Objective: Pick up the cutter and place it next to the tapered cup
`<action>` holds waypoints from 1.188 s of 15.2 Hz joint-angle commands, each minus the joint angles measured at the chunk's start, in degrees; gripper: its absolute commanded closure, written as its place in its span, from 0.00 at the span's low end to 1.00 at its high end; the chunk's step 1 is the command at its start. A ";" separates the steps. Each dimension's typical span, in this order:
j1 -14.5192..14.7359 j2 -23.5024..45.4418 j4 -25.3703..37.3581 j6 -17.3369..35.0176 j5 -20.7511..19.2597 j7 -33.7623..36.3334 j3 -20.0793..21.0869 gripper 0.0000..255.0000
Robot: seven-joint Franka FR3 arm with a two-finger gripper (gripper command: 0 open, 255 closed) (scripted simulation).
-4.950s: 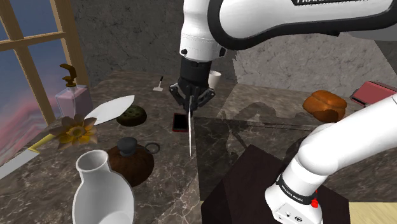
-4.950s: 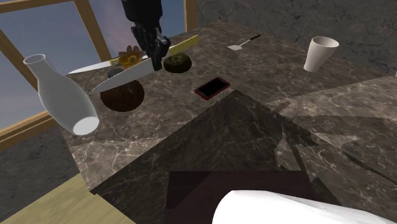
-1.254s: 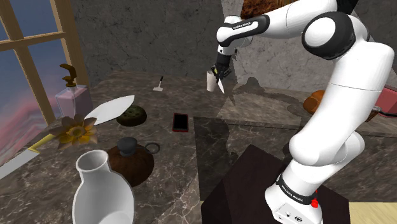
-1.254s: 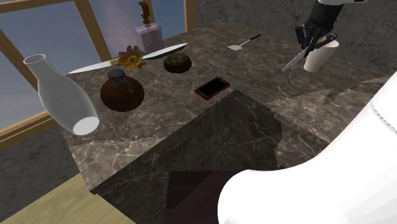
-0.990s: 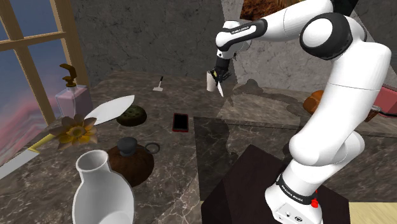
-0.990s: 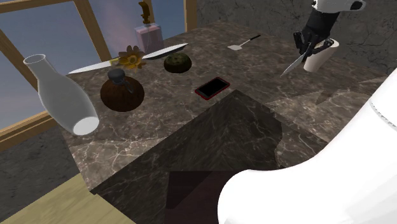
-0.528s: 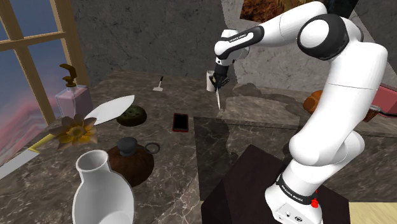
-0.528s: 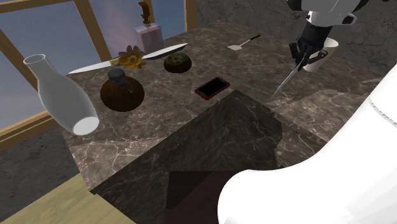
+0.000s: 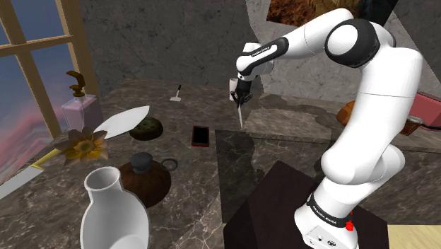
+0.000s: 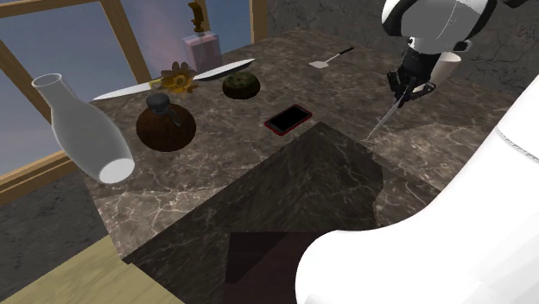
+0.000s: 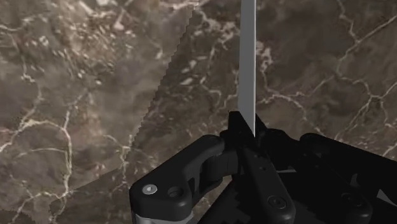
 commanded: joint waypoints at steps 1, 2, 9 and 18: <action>0.04 0.69 -0.71 1.37 -0.18 0.13 -0.06 1.00; 0.09 1.36 -1.17 2.49 -0.36 0.26 -0.12 1.00; 0.09 1.36 -1.17 2.49 -0.36 0.26 -0.12 1.00; -0.03 -0.59 0.18 -0.78 0.14 -0.07 0.07 0.00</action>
